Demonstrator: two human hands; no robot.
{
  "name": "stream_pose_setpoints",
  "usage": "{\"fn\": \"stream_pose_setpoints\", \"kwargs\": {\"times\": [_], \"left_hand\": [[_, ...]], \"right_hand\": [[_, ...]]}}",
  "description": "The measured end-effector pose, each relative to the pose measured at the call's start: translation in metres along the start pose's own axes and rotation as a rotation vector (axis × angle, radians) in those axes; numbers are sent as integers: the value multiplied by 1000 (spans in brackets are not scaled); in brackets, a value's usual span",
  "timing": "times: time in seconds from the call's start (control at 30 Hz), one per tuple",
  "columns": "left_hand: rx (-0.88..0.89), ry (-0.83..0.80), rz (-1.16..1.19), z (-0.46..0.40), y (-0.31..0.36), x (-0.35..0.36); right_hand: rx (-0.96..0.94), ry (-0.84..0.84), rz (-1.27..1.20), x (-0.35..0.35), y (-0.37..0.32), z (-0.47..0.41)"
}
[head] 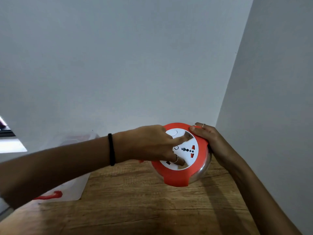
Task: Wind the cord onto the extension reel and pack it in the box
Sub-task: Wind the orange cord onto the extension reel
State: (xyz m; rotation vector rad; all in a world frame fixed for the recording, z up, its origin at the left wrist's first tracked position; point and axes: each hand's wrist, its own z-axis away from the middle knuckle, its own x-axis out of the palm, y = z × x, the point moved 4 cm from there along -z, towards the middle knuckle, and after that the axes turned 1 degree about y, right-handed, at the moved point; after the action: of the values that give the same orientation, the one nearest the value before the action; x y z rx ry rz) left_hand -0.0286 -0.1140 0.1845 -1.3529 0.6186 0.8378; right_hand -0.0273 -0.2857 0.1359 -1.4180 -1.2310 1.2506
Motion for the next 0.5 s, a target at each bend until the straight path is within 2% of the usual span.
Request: {"fn": "stream_pose_setpoints", "kwargs": {"times": [0.1,0.17,0.3,0.5], "left_hand": [[-111,144,86,14,0,-2],[-275,196,164,21,1,2],[-570,105,323,15,11,12],[-685,109,587,-1,8,23]], "right_hand": [[8,74,0,-7,3,1],[20,114,-43,-11,5,1],[38,142,-75,-10,7,-1],[43,156,0,-5,7,-4]]}}
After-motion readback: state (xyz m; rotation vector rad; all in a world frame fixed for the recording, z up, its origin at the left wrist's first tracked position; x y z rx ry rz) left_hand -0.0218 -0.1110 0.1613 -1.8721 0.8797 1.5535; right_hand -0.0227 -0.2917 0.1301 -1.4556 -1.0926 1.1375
